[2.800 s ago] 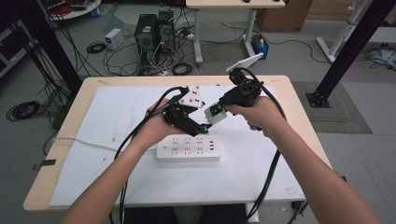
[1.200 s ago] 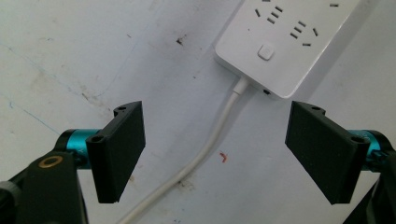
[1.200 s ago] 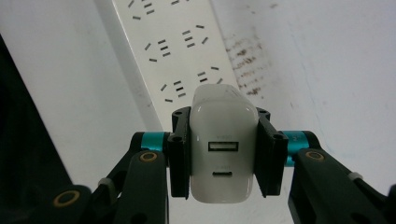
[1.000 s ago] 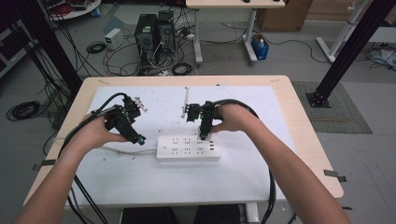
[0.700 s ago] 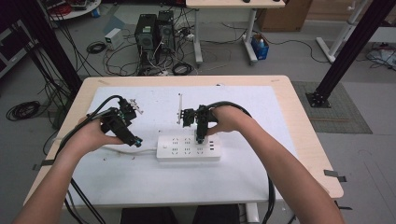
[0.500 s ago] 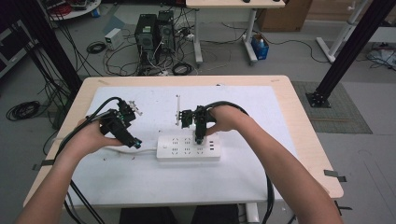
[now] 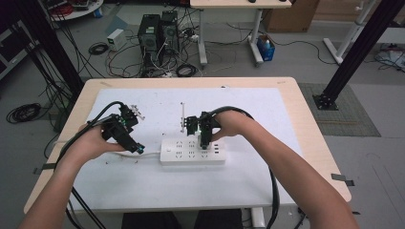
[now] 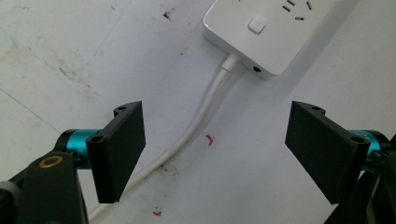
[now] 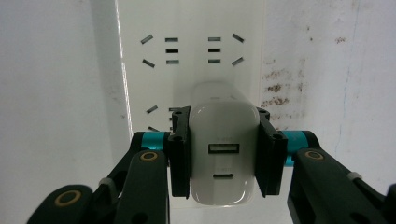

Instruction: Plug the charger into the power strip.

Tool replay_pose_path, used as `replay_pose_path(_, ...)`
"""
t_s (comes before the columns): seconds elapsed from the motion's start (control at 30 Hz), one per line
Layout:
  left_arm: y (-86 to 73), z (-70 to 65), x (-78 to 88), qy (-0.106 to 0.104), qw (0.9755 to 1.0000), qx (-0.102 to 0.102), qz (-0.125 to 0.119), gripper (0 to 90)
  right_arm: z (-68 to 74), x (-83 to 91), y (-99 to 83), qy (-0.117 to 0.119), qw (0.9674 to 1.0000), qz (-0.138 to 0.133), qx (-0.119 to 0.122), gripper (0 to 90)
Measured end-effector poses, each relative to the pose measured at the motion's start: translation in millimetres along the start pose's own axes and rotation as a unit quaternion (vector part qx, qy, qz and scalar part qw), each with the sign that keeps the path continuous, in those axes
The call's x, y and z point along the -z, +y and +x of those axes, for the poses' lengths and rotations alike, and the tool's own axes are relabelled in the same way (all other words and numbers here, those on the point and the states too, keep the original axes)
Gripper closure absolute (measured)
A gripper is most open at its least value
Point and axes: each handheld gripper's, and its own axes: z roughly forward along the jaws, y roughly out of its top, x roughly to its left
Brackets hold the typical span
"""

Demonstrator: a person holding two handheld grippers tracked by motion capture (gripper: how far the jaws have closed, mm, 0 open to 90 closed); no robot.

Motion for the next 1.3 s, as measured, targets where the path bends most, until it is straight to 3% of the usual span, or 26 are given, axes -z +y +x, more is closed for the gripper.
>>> replay_pose_path(0.27,5.3,-3.4,0.6,0.0,1.0,-0.004,0.0,20.2,0.3,-5.7,3.3,0.0,1.0,0.006,0.001,63.2)
replay_pose_path(0.37,4.5,-3.8,1.0,-0.001,1.0,-0.002,-0.005,20.2,-0.4,-6.8,-1.3,0.0,0.9999,-0.011,-0.005,63.0)
replay_pose_path(0.47,4.5,-3.2,0.2,0.0,1.0,-0.003,-0.005,20.2,-2.6,-7.2,-1.2,0.008,0.9999,-0.011,-0.006,62.2)
replay_pose_path(0.5,4.6,-3.2,0.6,0.001,1.0,-0.006,-0.005,20.2,-2.7,-8.0,-1.0,0.009,0.9998,-0.015,-0.002,61.0)
replay_pose_path(0.53,4.4,-3.1,0.9,0.0,0.9999,-0.009,-0.007,20.2,-2.8,-9.2,-2.7,0.013,0.9997,-0.021,-0.006,50.0)
replay_pose_path(0.6,3.5,-1.7,-0.2,-0.002,0.9999,-0.009,-0.009,20.2,-7.2,-7.1,-10.5,0.022,0.9974,-0.049,-0.049,30.6)
replay_pose_path(0.67,3.1,0.1,-1.8,0.0,0.9999,-0.01,-0.008,20.2,-13.4,3.8,-23.1,0.029,0.9916,-0.08,-0.097,28.1)
replay_pose_path(0.7,3.3,1.0,-2.3,-0.001,0.9999,-0.009,-0.009,20.2,-15.0,10.3,-30.0,0.042,0.9878,-0.088,-0.122,27.9)
replay_pose_path(0.73,3.8,1.7,-2.4,-0.002,0.9999,-0.009,-0.009,20.2,-16.4,16.5,-37.4,0.038,0.9847,-0.091,-0.143,24.2)
replay_pose_path(0.8,5.6,3.9,-1.2,0.0,0.9998,-0.014,-0.011,20.2,-18.7,28.6,-52.6,0.014,0.9753,-0.078,-0.206,20.9)
replay_pose_path(0.87,7.8,6.3,-0.4,0.001,0.9998,-0.015,-0.014,20.2,-19.8,40.4,-71.6,-0.004,0.9618,-0.078,-0.263,20.9)
replay_pose_path(0.97,12.0,9.8,-0.9,0.006,0.9997,-0.019,-0.015,20.2,-17.2,53.6,-99.9,-0.041,0.9306,-0.061,-0.359,20.8)
replay_pose_path(1.03,15.9,10.7,-3.4,0.004,0.9997,-0.019,-0.014,20.2,-14.6,60.0,-119.2,-0.052,0.9054,-0.062,-0.417,20.8)
replay_pose_path(1.07,18.0,11.0,-4.2,0.002,0.9997,-0.023,-0.01,20.1,-13.0,62.3,-128.4,-0.054,0.8953,-0.063,-0.438,20.8)
replay_pose_path(1.1,20.2,11.7,-4.5,0.003,0.9996,-0.028,-0.005,19.1,-11.4,63.8,-137.3,-0.054,0.8876,-0.061,-0.453,20.7)
replay_pose_path(1.17,24.1,12.5,-5.1,0.005,0.9994,-0.033,-0.008,16.8,-8.8,65.7,-152.8,-0.06,0.8725,-0.053,-0.482,20.7)
replay_pose_path(1.2,25.8,12.8,-5.3,0.006,0.9994,-0.035,-0.007,16.8,-7.6,66.4,-159.2,-0.064,0.8665,-0.05,-0.493,20.7)
replay_pose_path(1.23,27.8,14.4,-4.6,0.007,0.999,-0.044,-0.001,16.8,-6.4,67.2,-165.3,-0.063,0.8616,-0.048,-0.501,20.7)
replay_pose_path(1.3,30.4,14.8,-4.6,0.006,0.999,-0.045,0.0,16.8,-4.2,68.5,-174.8,-0.061,0.8549,-0.051,-0.513,20.7)
